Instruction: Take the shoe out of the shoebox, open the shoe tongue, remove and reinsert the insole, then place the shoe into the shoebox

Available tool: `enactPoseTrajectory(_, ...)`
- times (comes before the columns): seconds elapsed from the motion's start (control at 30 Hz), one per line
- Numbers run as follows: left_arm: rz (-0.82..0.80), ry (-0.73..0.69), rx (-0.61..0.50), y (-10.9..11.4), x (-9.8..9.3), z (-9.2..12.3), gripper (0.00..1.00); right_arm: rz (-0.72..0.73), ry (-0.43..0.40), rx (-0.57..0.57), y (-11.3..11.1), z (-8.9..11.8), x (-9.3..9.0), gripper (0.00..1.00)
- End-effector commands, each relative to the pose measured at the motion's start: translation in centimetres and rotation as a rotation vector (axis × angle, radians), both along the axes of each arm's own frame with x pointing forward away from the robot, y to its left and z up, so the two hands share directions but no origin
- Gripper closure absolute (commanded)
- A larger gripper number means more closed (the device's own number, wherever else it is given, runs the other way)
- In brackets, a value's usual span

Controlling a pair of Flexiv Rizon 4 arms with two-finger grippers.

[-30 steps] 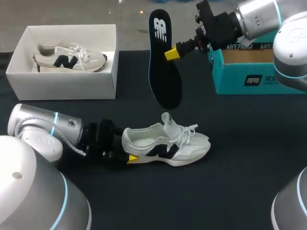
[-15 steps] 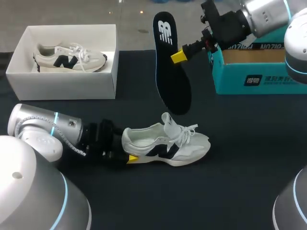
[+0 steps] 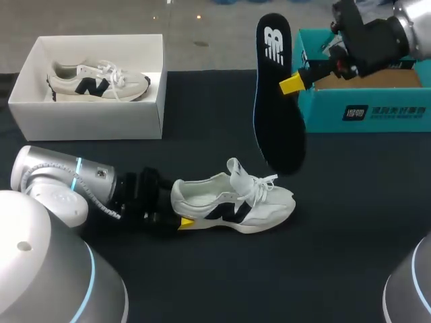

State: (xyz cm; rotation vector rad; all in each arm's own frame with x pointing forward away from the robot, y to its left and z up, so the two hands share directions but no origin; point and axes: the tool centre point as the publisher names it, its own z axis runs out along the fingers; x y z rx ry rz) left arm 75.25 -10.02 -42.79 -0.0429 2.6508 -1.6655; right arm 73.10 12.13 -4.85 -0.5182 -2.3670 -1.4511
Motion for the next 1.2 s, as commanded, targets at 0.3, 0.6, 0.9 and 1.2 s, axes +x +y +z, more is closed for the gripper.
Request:
enactPoseTrajectory(0.3,0.000,0.000,0.001,0.0,0.0,0.0,1.00,-0.153,-0.065,-0.041,0.0,0.5,-6.9,1.00)
enactPoseTrajectory(0.6,0.000,0.000,0.001,0.0,0.0,0.0,1.00,-0.196,-0.068,-0.046,-0.3,0.8,-9.2,1.00)
enactPoseTrajectory(0.9,0.000,0.000,0.001,0.0,0.0,0.0,1.00,-0.159,-0.069,-0.072,-0.1,0.8,-11.0,1.00)
enactPoseTrajectory(1.2,0.000,0.000,0.001,0.0,0.0,0.0,1.00,-0.154,-0.068,-0.071,0.0,0.7,-11.0,1.00)
